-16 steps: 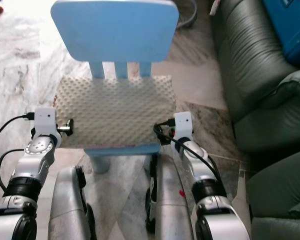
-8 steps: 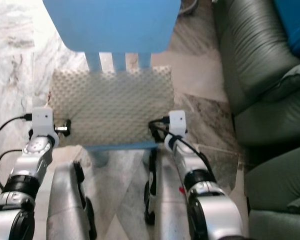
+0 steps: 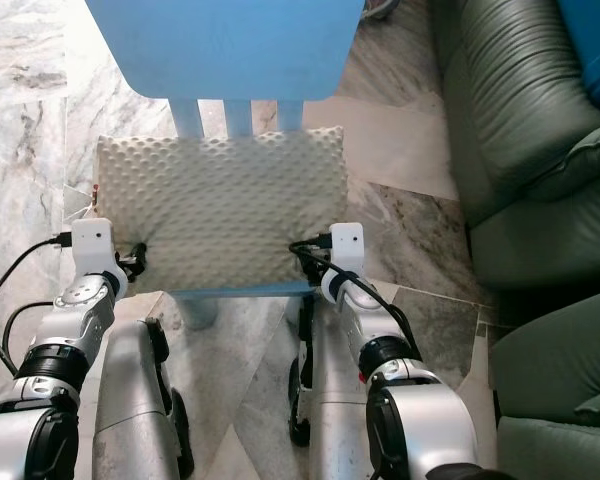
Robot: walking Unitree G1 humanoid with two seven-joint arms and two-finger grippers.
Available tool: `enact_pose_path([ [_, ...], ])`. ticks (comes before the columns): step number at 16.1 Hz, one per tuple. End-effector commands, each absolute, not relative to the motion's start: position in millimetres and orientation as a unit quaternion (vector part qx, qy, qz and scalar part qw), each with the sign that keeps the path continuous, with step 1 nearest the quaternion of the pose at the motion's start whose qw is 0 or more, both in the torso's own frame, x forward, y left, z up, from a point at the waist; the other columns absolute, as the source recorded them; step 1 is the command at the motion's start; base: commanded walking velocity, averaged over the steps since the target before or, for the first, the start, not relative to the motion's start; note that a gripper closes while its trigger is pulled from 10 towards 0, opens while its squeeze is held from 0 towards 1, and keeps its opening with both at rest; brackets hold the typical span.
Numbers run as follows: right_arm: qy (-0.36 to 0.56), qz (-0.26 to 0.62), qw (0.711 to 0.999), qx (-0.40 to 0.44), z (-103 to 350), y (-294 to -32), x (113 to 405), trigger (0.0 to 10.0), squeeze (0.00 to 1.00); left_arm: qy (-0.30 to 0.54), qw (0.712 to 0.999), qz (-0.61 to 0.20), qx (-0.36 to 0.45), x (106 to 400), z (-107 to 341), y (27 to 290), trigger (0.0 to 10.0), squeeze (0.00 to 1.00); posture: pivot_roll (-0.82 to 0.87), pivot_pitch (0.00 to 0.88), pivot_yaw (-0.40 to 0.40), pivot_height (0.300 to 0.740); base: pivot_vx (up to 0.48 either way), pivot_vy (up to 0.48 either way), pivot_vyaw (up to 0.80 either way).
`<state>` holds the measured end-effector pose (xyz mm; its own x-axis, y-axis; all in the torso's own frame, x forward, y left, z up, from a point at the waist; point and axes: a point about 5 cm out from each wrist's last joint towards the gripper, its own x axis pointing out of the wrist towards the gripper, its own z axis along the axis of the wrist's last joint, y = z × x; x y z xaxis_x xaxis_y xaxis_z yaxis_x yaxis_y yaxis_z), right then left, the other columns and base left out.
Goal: Move the pillow to the sofa
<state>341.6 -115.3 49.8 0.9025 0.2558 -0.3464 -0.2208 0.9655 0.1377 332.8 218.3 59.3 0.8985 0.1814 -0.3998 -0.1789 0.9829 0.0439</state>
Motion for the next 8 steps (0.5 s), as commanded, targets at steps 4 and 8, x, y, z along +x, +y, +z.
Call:
enact_pose_path([
  [4,0.207,0.101,0.972,0.055,38.0,-122.7,334.7,0.0,0.00,0.228,0.967,0.102,-0.049,326.0,44.3,216.5,0.0,0.00,0.07,0.331,-0.082,0.520,0.000,0.000,0.00],
  [8,0.203,0.101,0.972,0.058,41.0,-118.8,337.1,0.0,0.00,0.227,0.967,0.100,-0.060,330.1,45.7,214.0,0.0,0.00,0.06,0.328,-0.082,0.520,0.000,0.000,0.00],
])
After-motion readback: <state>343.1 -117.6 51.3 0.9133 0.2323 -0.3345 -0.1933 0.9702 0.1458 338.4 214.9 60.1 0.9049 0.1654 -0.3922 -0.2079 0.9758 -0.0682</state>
